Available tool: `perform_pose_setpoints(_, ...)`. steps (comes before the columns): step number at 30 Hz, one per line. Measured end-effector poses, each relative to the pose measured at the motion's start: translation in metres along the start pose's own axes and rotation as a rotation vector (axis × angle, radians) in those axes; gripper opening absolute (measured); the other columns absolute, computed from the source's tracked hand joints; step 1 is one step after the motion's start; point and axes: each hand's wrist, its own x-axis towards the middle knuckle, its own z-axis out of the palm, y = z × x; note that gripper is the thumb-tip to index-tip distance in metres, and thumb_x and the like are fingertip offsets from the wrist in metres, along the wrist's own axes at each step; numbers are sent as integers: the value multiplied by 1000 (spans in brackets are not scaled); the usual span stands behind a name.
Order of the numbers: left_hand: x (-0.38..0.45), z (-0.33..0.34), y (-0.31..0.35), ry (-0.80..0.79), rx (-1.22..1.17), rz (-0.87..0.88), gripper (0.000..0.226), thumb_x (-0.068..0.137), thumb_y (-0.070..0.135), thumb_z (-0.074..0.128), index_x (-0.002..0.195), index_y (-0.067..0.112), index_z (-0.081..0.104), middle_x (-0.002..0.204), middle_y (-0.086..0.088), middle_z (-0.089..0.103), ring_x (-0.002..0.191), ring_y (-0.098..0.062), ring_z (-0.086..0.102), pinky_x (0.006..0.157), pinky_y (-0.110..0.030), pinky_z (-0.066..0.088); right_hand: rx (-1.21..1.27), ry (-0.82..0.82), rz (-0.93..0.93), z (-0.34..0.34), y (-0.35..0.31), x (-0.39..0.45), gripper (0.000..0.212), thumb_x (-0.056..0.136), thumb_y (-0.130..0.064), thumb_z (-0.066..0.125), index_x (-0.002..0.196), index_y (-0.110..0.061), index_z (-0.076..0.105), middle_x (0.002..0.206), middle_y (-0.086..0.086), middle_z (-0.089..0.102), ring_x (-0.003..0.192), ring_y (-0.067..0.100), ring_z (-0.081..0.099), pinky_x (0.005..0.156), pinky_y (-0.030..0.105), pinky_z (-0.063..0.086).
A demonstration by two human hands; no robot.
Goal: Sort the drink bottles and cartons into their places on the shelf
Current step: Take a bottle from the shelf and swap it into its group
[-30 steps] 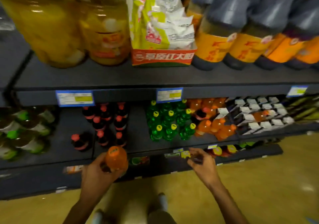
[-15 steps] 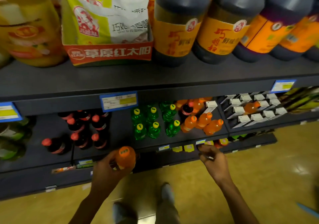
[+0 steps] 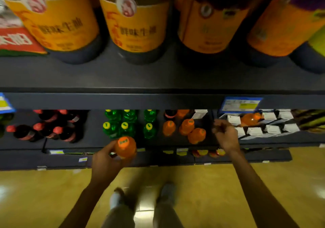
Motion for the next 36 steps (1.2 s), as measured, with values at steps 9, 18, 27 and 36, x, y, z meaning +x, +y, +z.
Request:
perform_pose_setpoints(9, 18, 55, 28, -9, -21, 32, 57, 44, 56, 84, 97, 53, 63, 83, 21, 74, 82, 4, 69, 74, -27, 59, -179, -230, 214, 37, 36, 106, 51, 90, -32, 65, 135, -14, 47, 137, 17, 51, 123, 37, 48, 101, 42, 40)
perform_pose_setpoints(18, -1, 63, 17, 10, -26, 72, 66, 49, 53, 86, 109, 50, 62, 97, 28, 71, 92, 3, 68, 76, -11, 52, -360, -246, 24, 76, 44, 155, 57, 88, -19, 70, 136, 1, 48, 142, 24, 48, 129, 40, 45, 107, 46, 34)
perform_pose_setpoints(27, -15, 33, 57, -2, -20, 55, 52, 48, 55, 80, 96, 50, 61, 84, 28, 69, 86, 10, 64, 68, -3, 44, -98, -39, -126, -27, 2, 49, 41, 80, -11, 78, 115, -2, 58, 114, 21, 68, 107, 35, 64, 91, 49, 52)
perform_pose_setpoints(36, -18, 60, 125, -37, -34, 200, 55, 48, 37, 88, 97, 22, 71, 94, 8, 64, 81, -4, 61, 69, -1, 38, 81, -3, -163, -105, 17, -70, 35, 75, -31, 79, 103, -33, 60, 100, -5, 71, 95, 12, 67, 77, 37, 58)
